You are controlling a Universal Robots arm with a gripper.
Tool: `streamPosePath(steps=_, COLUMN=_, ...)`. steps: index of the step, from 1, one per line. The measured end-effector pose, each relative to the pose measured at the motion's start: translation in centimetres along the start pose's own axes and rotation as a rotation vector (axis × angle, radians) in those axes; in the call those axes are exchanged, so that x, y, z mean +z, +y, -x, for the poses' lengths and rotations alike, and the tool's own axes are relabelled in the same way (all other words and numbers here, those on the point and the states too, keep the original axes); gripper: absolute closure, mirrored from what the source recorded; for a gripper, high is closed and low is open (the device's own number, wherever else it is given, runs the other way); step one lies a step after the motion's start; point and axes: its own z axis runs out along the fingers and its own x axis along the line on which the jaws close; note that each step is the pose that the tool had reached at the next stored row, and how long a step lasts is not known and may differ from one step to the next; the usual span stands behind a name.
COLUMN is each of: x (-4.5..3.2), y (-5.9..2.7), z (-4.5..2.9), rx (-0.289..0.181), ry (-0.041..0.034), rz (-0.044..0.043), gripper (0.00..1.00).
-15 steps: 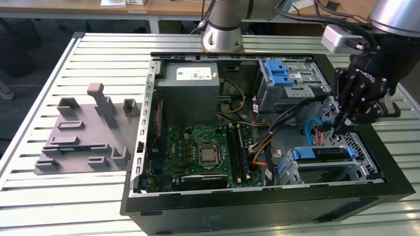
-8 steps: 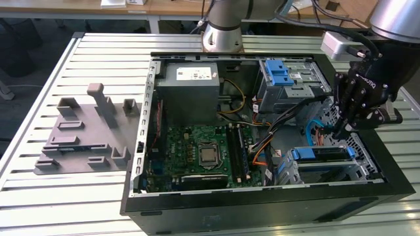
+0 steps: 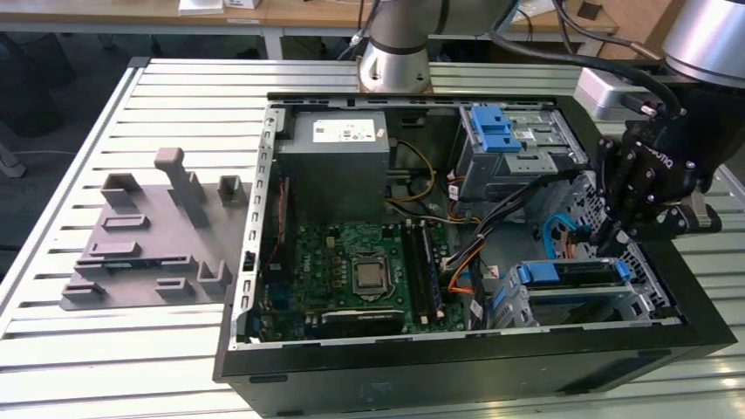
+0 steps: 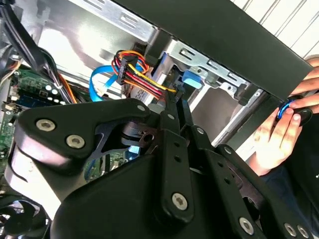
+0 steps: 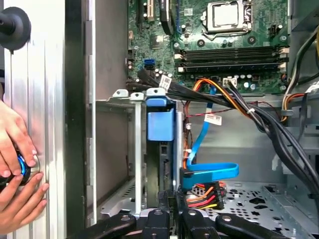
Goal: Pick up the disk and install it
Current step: 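Insert the first disk wire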
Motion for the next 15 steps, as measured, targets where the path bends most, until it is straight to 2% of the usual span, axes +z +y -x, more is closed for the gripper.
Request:
streamPosePath(steps=4, x=0.07, y=0.13, z=-0.32, rx=0.000, ry=-0.0049, rz=-0.0008, gripper=0.83)
streamPosePath(steps=6, x=0.10, y=0.62, z=-0.32, rx=0.002, ry=-0.0124, rz=-0.0077, gripper=0.83)
streamPosePath(steps=8, x=0.14, y=0.99, z=-0.35, rx=0.003, ry=-0.0219, rz=-0.0153, gripper=0.83)
streamPosePath(steps=9, x=0.20, y=1.01, z=-0.36, rx=0.003, ry=-0.0276, rz=-0.0162, gripper=0.83)
streamPosePath(steps=12, x=0.39, y=1.01, z=-0.75, rx=0.004, ry=-0.0493, rz=-0.0160, gripper=0.83)
streamPosePath(steps=15, x=0.60, y=1.01, z=-0.95, rx=0.004, ry=-0.0626, rz=-0.0157, gripper=0.83)
